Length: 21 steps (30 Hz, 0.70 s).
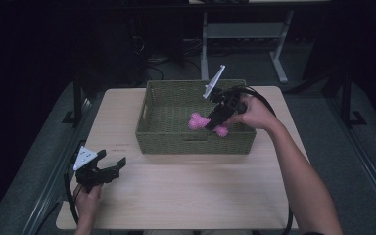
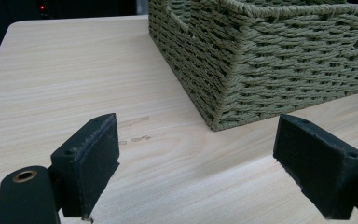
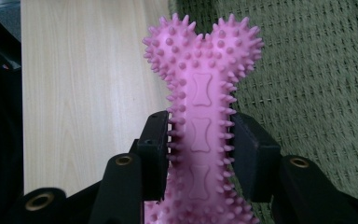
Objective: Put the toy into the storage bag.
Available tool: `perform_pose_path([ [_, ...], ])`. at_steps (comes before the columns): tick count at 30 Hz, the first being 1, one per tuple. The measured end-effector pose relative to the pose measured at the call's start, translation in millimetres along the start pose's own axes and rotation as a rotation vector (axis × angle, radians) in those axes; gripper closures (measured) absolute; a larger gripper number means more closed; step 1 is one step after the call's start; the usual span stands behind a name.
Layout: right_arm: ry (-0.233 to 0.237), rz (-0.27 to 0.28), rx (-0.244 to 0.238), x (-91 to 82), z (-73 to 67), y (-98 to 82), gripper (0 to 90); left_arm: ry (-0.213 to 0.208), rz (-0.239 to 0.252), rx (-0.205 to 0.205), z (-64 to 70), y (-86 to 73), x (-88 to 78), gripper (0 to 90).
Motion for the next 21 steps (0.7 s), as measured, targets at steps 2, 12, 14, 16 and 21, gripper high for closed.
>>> perform_pose_path([
  [2,-0.003,-0.005,0.006,-0.1,3.5,1.0,58.2,0.000,0.000,-0.001,-0.1,0.1,0.0,13.9],
  [12,-0.019,-0.016,0.027,-2.8,20.1,4.2,58.2,0.001,0.001,-0.003,-0.8,-0.1,0.1,13.9],
  [14,-0.020,-0.013,0.034,-2.4,23.6,3.5,58.2,0.000,0.001,-0.005,-0.8,-0.1,0.2,13.9],
  [16,-0.015,-0.009,0.044,-1.0,26.6,2.3,58.2,0.000,0.001,-0.005,-0.8,-0.2,0.3,13.9],
  [21,-0.015,-0.013,0.057,3.6,35.2,-1.0,58.2,-0.001,-0.001,-0.004,-0.5,-0.2,0.6,13.9],
])
Point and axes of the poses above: each handheld gripper's, and its own axes: x roughly forward along the jaws, y roughly out of its top, z roughly to its right, the point moved 2 cm from there along x, roughly forward along the jaws, and after that the axes turned 8 degrees about -z, right-handed, at the moved point
